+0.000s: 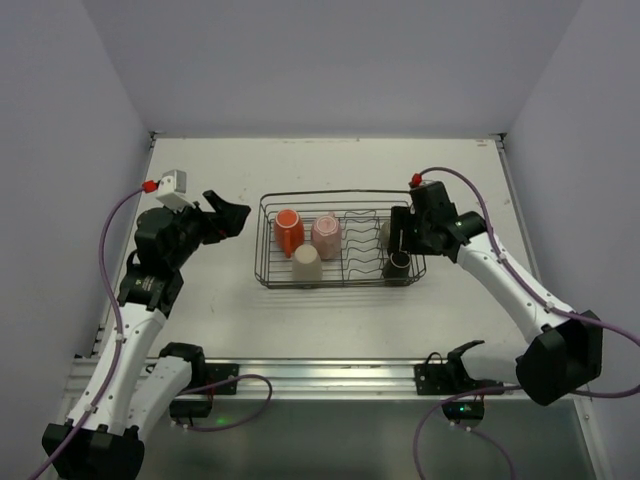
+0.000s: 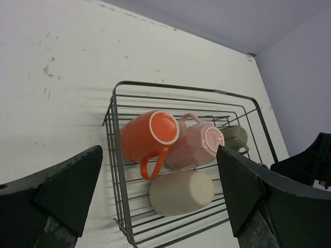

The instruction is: Unload the cups from the dish rack

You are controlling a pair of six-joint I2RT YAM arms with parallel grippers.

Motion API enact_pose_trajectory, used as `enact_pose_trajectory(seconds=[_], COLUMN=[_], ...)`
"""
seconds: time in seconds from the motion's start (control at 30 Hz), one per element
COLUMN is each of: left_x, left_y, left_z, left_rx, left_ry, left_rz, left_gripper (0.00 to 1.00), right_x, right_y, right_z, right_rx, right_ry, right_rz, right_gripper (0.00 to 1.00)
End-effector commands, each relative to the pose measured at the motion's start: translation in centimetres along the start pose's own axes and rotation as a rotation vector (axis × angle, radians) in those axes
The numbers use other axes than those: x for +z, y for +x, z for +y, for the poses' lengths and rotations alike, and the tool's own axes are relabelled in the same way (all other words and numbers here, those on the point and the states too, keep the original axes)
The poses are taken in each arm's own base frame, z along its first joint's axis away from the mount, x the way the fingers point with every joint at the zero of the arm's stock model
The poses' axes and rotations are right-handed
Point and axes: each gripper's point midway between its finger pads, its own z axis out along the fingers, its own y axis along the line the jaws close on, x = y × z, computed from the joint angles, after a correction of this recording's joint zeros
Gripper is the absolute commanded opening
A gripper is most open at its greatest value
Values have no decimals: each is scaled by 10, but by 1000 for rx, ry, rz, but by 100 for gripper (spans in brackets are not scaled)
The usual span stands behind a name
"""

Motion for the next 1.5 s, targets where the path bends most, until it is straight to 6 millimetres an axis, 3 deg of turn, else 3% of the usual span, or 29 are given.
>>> enact_pose_trajectory(seconds=[0.0, 0.5, 0.93, 1.03, 1.07, 1.17, 1.2, 1.47], left_x=[1, 7, 10, 10, 10, 9, 9, 12], left_y=[-2, 8, 14, 15, 14, 13, 12, 14], left_z=[-10, -4, -1, -1, -2, -4, -6, -59], left_rx=[5, -5, -11, -10, -9, -7, -6, 41], left_ry=[49, 44, 44, 46, 49, 59, 64, 243], left_rz=[-8, 17, 32, 33, 32, 34, 36, 116], left_gripper=[95, 95, 95, 95, 95, 95, 95, 95], right_x=[10, 36, 44, 44, 44, 39, 36, -10], right_y=[12, 29, 32, 32, 31, 25, 21, -23], right_z=[-5, -11, -5, -4, -5, -4, -3, 1], right_rx=[-21, -44, -47, -52, -51, -55, -54, -58], right_ry=[48, 105, 100, 102, 112, 115, 117, 108], right_rz=[37, 102, 120, 123, 116, 87, 73, -61], right_gripper=[70, 75, 64, 49, 35, 19, 3, 0])
